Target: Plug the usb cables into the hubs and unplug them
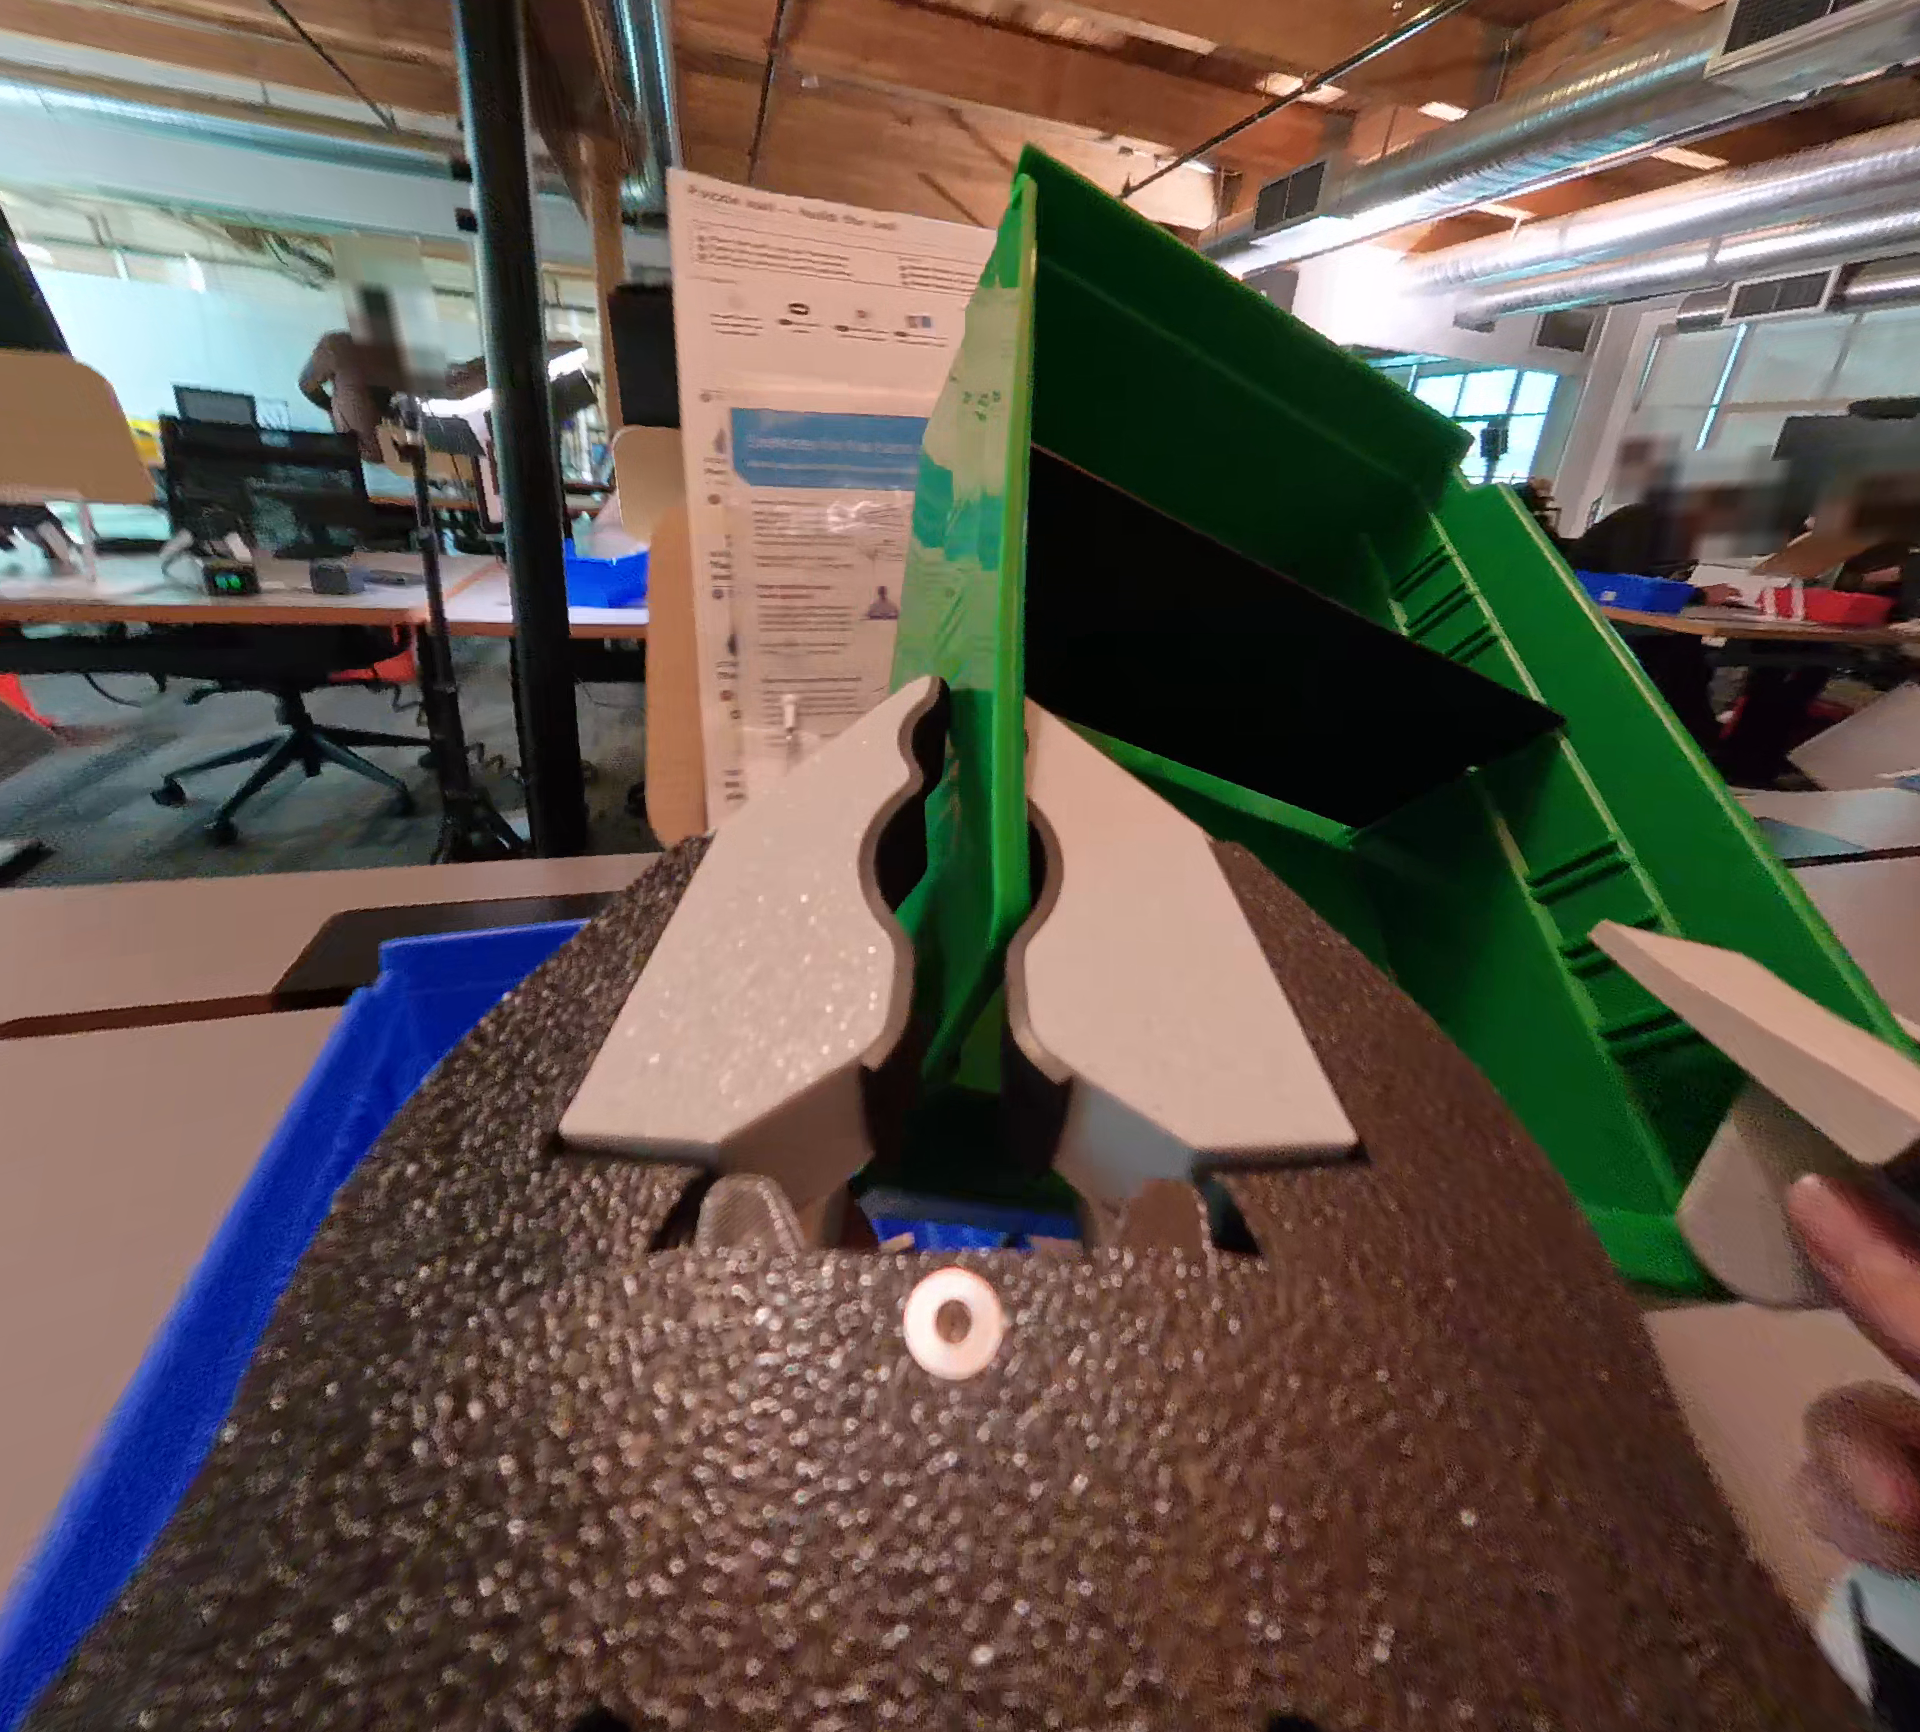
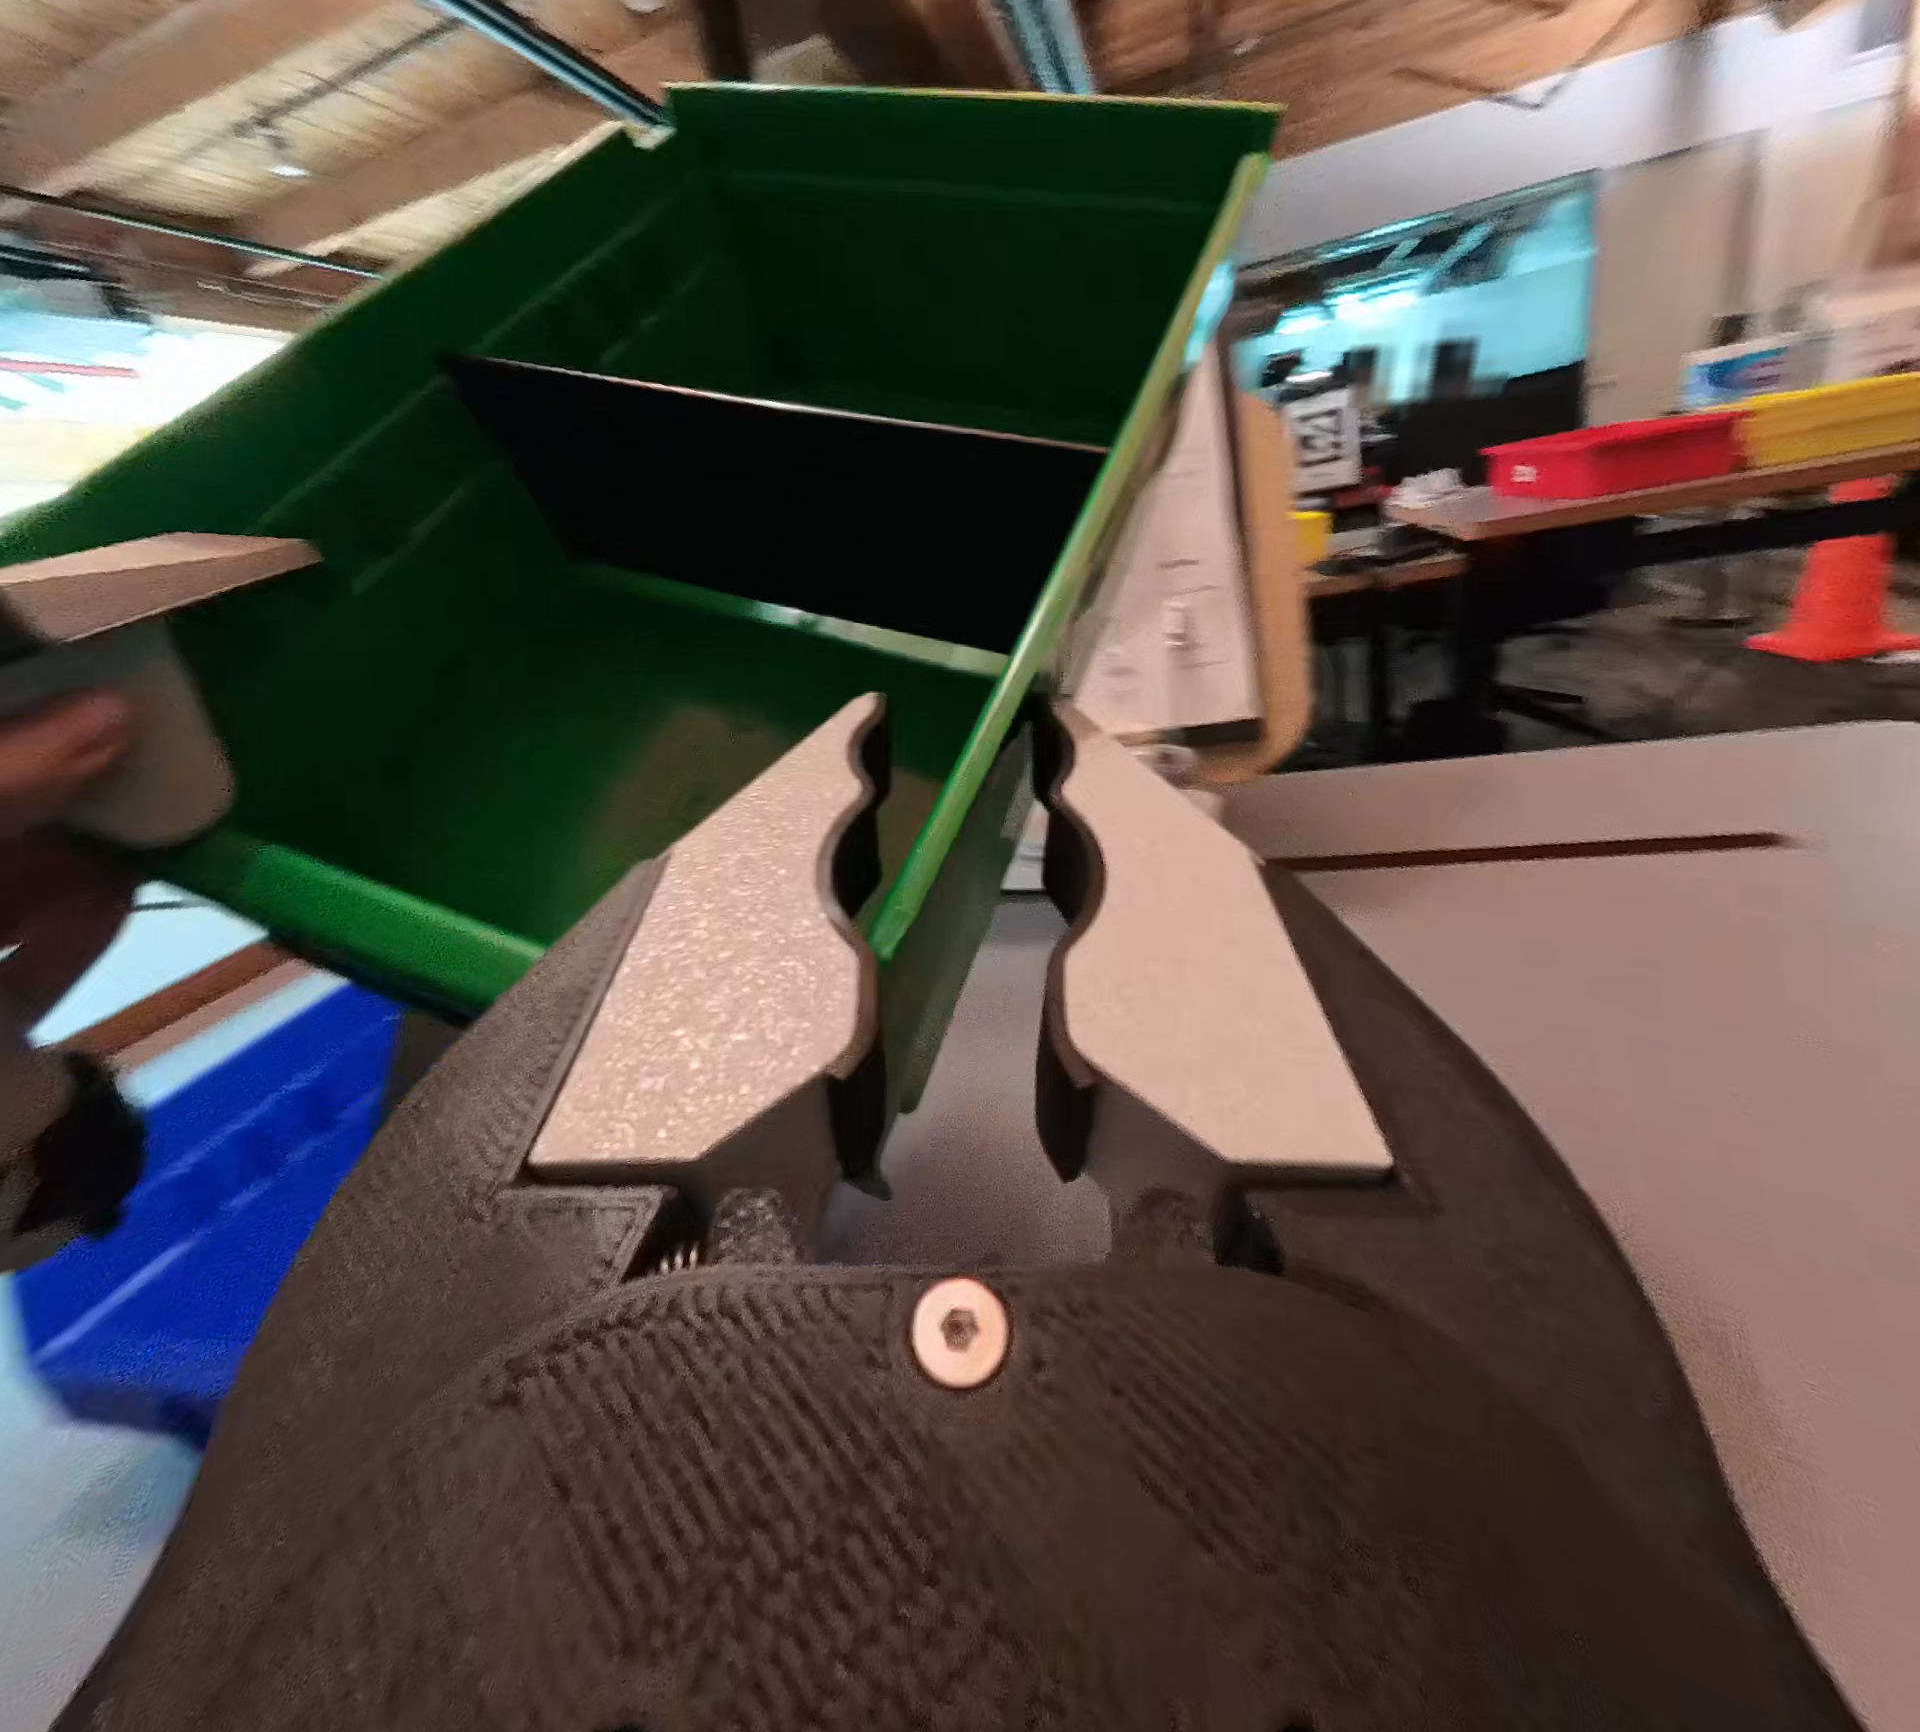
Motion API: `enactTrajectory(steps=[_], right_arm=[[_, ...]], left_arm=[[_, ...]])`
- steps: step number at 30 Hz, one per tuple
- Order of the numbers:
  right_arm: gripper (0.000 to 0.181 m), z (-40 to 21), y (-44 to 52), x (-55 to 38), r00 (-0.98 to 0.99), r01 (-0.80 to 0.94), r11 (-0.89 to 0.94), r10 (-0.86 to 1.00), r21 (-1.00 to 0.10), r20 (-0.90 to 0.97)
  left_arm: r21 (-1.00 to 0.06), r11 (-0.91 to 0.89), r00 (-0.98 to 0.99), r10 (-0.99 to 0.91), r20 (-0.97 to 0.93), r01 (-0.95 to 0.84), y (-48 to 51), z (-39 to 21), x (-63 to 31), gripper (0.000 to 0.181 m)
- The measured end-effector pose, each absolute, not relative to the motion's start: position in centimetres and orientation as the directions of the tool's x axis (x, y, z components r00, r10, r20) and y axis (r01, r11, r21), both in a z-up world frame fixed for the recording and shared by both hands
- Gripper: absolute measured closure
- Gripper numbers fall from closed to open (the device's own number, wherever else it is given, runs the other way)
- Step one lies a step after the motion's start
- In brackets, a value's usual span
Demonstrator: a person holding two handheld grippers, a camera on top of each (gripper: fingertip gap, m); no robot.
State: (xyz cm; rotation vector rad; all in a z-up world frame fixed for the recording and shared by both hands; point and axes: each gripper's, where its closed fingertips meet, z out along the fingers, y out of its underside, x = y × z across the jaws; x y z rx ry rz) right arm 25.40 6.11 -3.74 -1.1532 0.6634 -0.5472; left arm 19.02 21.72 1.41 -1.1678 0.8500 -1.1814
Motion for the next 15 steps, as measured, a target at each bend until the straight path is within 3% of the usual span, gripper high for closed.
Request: enactTrajectory(steps=[3, 7, 12, 15], right_arm=[[0.178, -4.9, 1.2, 28.8, 0.59, 0.03, 0.354, -0.761, -0.935, -0.269], [0.179, -4.3, -5.4, 32.0, 0.55, 0.0, 0.521, -0.713, -0.854, -0.435], [0.179, -4.6, -11.8, 34.9, 0.478, 0.042, 0.439, -0.798, -0.898, -0.368], [0.179, -5.3, -15.3, 37.0, 0.425, 0.029, 0.376, -0.844, -0.926, -0.329]], left_arm=[[-0.967, 0.065, 0.172, -0.985, -0.023, 0.247, 16.6, 0.5, 21.1, 0.17], [-0.963, 0.186, 0.05, -0.982, -0.18, 0.197, 9.9, -1.7, 23.5, 0.154], [-0.959, 0.243, -0.17, -0.949, -0.266, 0.146, 5.1, -4.0, 23.6, 0.143], [-0.97, 0.239, -0.168, -0.955, -0.242, 0.042, 8.0, -4.7, 21.6, 0.137]])
